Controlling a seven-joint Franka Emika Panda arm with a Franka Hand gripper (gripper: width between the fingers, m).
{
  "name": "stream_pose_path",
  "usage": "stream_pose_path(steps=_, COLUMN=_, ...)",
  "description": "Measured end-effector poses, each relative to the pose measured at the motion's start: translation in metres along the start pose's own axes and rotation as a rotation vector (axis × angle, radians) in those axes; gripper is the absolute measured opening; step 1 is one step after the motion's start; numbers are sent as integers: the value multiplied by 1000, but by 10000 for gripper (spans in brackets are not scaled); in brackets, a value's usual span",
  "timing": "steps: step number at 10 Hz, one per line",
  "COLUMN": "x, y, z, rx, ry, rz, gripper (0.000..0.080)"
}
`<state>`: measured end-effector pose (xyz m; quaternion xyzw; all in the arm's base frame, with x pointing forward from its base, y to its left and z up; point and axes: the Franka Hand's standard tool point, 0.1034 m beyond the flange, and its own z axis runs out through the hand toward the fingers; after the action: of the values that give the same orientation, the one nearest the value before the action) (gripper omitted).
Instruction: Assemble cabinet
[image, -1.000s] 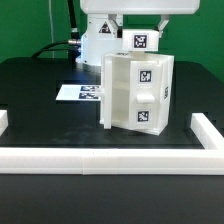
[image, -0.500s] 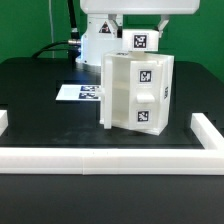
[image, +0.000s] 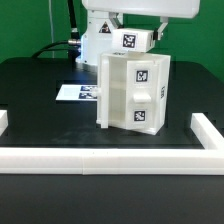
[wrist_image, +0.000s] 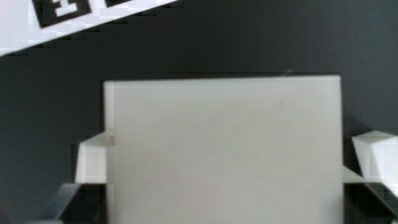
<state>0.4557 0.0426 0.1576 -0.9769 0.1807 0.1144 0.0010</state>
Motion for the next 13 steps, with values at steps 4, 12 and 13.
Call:
stream_pose_path(steps=4, x=0, y=0, z=0, rx=-1, ry=0, rz=288, gripper=564)
stream_pose_path(steps=12, x=7, y=-16, z=-4, rx=41, ry=49, rz=763, gripper=564)
stream_pose_path(steps=13, x=7, y=-17, z=-4, rx=45, ry=51, rz=826, gripper=564)
